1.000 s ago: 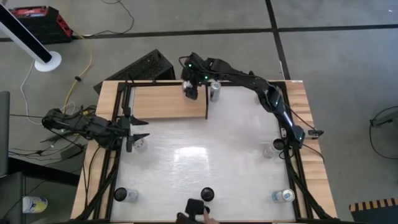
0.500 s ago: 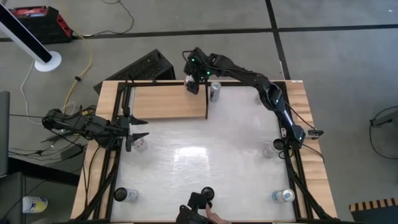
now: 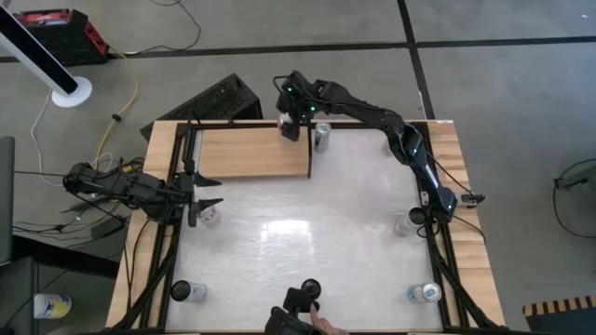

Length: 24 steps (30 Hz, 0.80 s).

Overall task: Place canned beverage on shelf
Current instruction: Put the right white soda can on the shelf

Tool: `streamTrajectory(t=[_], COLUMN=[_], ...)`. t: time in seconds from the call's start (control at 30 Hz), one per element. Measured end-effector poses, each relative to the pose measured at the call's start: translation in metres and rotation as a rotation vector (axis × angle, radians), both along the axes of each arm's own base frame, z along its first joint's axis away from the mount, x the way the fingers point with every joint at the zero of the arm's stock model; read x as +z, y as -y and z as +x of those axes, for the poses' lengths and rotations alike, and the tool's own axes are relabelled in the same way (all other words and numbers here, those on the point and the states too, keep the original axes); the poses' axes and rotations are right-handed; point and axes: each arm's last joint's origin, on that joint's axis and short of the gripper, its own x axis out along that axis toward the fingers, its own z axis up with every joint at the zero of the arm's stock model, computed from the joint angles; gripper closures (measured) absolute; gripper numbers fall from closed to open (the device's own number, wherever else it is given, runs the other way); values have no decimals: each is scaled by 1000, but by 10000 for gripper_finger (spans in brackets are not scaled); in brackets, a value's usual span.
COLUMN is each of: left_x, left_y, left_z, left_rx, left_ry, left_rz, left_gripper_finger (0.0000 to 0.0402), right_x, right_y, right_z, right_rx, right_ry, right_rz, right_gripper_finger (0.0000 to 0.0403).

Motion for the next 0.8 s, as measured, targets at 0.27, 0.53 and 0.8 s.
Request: streamTrajectory(t=[0.27,0.53,0.8], left_x=[0,0,0], left_y=[0,0,0], left_z=[0,0,0], left_rx=[0,-1,-3], left_ry=[0,0,0], left_rz=[0,0,-1], left_gripper_finger=[182,182,182], right_x=[-2,-2,0], right_y=[-7,-13,-16], right_z=[1,4,5], right_rx=[67,80,88], right_ry=[-23,-22,-16], right_rz=[32,32,27], right_gripper_finger=[81,39,22])
